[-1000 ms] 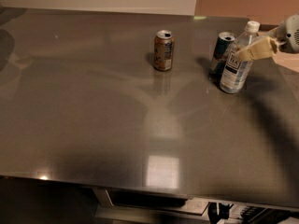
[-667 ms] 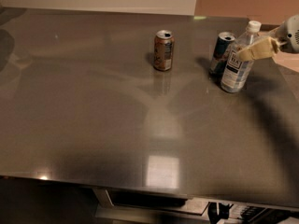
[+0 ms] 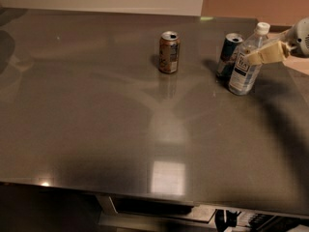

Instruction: Move blue plastic bottle near redbull can

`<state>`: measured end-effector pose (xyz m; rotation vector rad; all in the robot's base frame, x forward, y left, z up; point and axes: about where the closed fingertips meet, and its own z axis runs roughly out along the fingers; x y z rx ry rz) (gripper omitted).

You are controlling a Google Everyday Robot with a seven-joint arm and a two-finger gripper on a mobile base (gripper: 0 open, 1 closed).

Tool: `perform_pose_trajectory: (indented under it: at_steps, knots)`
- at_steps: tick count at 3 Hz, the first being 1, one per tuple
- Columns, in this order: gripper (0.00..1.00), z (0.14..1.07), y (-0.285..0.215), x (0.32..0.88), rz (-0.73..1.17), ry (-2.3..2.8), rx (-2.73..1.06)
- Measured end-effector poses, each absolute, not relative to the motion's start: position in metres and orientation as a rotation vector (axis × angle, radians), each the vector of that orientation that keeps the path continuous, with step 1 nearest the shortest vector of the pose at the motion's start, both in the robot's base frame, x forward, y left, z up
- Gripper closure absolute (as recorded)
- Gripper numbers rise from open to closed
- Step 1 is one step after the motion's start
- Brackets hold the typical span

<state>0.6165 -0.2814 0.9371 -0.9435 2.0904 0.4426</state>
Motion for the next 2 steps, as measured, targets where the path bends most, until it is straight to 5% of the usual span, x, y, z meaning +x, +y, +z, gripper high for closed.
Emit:
perform_pose_trajectory:
  at_steps: [1, 2]
  knots:
    - [0.00, 0.9354, -0.2791, 0.6175, 0.448, 2.091, -0.947]
    - [0.00, 0.9353, -0.2790, 0.6176, 0.448, 2.091, -0.947]
